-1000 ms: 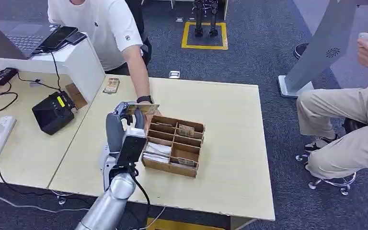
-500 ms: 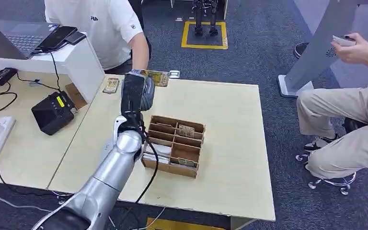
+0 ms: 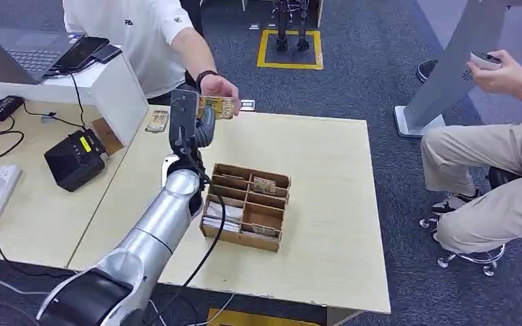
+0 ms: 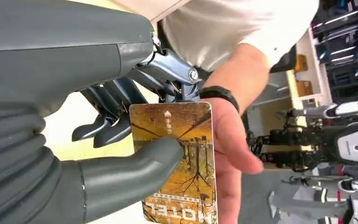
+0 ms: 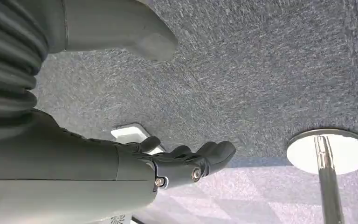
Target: Pass the card to the sensor for recognition and then transmit it.
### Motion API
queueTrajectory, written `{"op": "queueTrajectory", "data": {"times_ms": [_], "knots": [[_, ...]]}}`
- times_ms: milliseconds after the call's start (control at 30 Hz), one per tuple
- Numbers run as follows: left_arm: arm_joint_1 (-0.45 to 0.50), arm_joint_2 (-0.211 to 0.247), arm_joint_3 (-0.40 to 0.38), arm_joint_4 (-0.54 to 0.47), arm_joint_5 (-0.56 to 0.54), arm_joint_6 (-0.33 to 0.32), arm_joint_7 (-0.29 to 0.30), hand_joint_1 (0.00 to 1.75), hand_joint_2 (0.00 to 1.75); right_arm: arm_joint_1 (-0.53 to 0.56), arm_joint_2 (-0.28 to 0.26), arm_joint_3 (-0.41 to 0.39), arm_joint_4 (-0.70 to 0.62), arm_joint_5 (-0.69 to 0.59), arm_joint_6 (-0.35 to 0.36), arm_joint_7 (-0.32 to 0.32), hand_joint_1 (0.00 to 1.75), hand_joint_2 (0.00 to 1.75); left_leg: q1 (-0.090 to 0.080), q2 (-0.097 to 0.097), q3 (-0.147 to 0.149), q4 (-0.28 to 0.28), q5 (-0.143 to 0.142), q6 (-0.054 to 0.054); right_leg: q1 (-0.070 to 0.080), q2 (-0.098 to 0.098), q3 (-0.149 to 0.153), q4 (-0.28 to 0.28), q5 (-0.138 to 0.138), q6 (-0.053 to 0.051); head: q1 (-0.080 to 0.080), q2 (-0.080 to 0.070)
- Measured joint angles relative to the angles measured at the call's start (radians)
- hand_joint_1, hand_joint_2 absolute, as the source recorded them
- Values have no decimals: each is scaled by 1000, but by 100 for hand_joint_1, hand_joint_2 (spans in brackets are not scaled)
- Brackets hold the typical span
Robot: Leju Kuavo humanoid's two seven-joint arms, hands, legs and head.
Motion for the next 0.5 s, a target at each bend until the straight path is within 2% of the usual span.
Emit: {"op": "queueTrajectory", "data": {"times_ms": [100,133,167,200,500], "knots": [[0,6,9,10,19,-8,-16,175,175,-1,-2,0,7,0,0,-2,0,175,0,0,0,0,0,0,0,0,0,0,0,0,0,0],[0,7,11,11,20,-8,-19,91,175,-1,-2,0,9,0,0,-3,0,175,0,0,0,0,0,0,0,0,0,0,0,0,0,0],[0,9,13,12,21,-8,-20,54,175,-1,-2,0,10,0,0,-3,0,175,0,0,0,0,0,0,0,0,0,0,0,0,0,0],[0,10,15,14,21,-9,-22,0,175,-1,-2,0,13,0,0,-3,0,175,0,0,0,0,0,0,0,0,0,0,0,0,0,0],[0,26,16,15,32,-11,-40,0,175,-3,-6,1,30,-8,0,-5,0,175,0,0,0,0,0,0,0,0,0,0,0,0,0,0]]}}
